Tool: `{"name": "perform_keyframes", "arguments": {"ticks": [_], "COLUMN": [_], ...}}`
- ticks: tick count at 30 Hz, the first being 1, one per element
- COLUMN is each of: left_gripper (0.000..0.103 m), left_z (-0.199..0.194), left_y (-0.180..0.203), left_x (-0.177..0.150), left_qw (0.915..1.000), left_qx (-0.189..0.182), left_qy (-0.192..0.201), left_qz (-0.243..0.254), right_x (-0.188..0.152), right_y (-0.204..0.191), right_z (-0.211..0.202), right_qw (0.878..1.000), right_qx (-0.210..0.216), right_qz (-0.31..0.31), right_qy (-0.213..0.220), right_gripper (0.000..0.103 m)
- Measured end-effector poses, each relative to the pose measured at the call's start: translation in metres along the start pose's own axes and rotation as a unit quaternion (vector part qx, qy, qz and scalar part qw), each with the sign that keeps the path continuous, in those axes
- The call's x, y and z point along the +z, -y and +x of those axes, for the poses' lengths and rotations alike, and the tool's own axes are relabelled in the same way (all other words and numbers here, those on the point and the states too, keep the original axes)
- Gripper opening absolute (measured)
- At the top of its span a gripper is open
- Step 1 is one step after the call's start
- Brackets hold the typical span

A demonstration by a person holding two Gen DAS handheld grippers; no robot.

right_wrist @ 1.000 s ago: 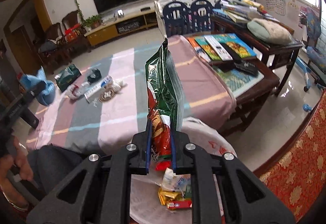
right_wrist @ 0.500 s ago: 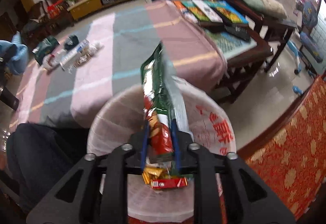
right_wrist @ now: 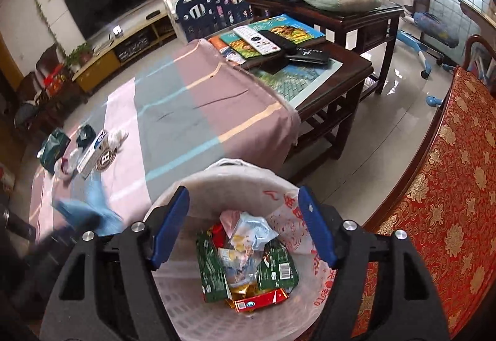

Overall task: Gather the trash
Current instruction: 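Carry the green snack bag and blue cloth over the wastebasket and release them, then grasp the white ointment box with the left tool while the right tool grasps the white tissue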

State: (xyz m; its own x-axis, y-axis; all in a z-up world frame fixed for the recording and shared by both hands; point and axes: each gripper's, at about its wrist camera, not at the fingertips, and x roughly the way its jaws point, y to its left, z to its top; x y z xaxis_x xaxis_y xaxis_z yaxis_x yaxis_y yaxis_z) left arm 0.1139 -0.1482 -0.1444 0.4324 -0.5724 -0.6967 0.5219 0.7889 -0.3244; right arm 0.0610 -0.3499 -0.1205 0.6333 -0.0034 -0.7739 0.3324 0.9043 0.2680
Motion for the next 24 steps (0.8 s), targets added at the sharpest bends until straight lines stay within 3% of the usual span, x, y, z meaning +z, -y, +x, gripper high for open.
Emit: {"name": "perform_keyframes", "arguments": {"ticks": [1,3,5,6,10,13,15,18,20,24], "left_gripper": [0.033,0.045,0.082,0.086,0.088,0.088,0.088,0.087,0.087,0.087], "left_z": [0.011,0.033,0.046,0.048,0.047,0.038,0.033,0.036,0.042,0.059], "left_y": [0.008,0.02,0.025,0.024,-0.013,-0.079,-0.13,-0.199,-0.236,-0.289], "left_x": [-0.004,-0.014,-0.02,-0.021,-0.007,0.02,0.042,0.073,0.091,0.112], "left_qw": [0.9995,0.9961,0.9936,0.9937,0.9949,0.9968,0.9893,0.9707,0.9633,0.9627], "left_qx": [-0.019,-0.052,-0.052,-0.04,0.033,0.079,0.142,0.235,0.263,0.263], "left_qy": [-0.019,-0.056,-0.073,-0.069,-0.043,-0.012,0.01,0.022,0.01,-0.011], "left_qz": [0.016,0.044,0.068,0.079,0.085,0.007,-0.031,-0.045,-0.051,-0.06], "right_x": [0.001,0.003,0.003,0.003,0.0,-0.002,-0.003,-0.004,-0.004,-0.003], "right_y": [0.002,0.003,0.003,0.001,-0.007,-0.015,-0.024,-0.041,-0.055,-0.083], "right_z": [0.001,0.004,0.009,0.013,0.03,0.045,0.056,0.07,0.079,0.097], "right_qw": [1.0,1.0,1.0,1.0,1.0,0.999,0.999,0.999,0.998,0.996], "right_qx": [-0.002,-0.007,-0.011,-0.015,-0.02,-0.02,-0.021,-0.01,-0.001,0.015], "right_qz": [0.005,0.009,0.01,0.008,0.003,-0.002,-0.011,-0.026,-0.037,-0.053], "right_qy": [0.003,0.005,0.004,0.002,-0.011,-0.025,-0.035,-0.046,-0.056,-0.076], "right_gripper": [0.072,0.072,0.072,0.072,0.072,0.072,0.072,0.072,0.072,0.072]}}
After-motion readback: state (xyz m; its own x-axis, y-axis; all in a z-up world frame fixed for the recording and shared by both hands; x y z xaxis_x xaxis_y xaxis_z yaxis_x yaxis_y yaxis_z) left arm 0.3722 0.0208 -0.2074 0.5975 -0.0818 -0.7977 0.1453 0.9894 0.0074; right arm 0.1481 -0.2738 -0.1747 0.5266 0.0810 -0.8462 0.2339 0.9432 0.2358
